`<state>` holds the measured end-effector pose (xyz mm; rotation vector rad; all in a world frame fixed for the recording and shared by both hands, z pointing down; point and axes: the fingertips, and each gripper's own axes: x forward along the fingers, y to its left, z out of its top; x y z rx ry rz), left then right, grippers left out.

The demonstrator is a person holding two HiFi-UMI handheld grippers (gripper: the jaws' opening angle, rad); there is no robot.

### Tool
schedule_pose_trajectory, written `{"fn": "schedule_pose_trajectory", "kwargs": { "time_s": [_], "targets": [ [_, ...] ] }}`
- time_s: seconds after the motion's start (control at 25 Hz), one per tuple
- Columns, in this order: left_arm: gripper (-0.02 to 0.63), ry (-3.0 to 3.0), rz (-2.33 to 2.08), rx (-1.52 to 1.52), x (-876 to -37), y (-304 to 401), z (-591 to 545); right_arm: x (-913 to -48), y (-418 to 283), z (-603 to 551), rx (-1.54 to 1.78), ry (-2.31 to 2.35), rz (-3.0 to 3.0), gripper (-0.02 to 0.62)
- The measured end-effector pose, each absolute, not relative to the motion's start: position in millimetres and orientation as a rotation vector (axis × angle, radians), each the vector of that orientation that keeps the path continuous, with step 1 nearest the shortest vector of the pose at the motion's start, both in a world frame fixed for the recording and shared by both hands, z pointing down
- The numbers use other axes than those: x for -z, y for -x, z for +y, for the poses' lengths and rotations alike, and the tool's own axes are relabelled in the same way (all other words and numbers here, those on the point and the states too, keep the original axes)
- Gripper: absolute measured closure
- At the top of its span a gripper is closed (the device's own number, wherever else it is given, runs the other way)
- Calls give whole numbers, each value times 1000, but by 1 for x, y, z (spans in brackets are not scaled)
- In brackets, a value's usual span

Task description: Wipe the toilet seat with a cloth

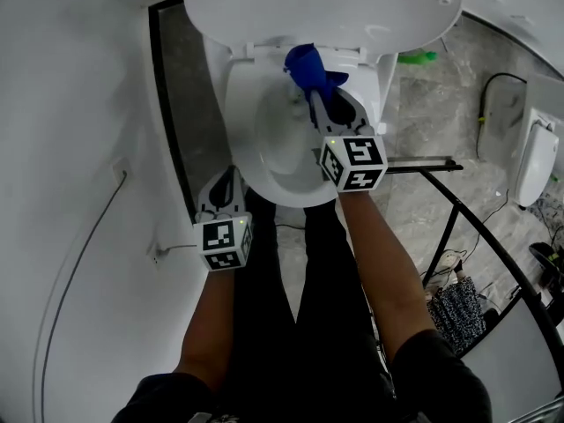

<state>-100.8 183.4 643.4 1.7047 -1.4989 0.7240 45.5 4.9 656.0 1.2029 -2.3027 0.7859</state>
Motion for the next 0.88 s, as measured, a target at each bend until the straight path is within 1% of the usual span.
{"fn": "schedule_pose_trajectory", "kwargs": {
  "time_s": [0.16,0.32,0.48,0.64,0.88],
  "targets": [
    [597,-1745,-1517,-674,-615,92,163,-604,-64,12,-763,-1284,-2348,528],
    [597,-1817,-1521,-600,-562,85,137,-544,-92,36,-739,-1326,-2388,528],
    [597,-1975,-1498,-502,-494,59,103,-471,-116,50,-528,-1355,-2455,528],
    [597,-2045,-1553,-433,-431,47,81,-408,-117,57,-407,-1390,-2509,528],
    [597,-2174,-1567,-386,-350,34,68,-338,-117,62,-277,-1386,-2521,528]
  ]
}}
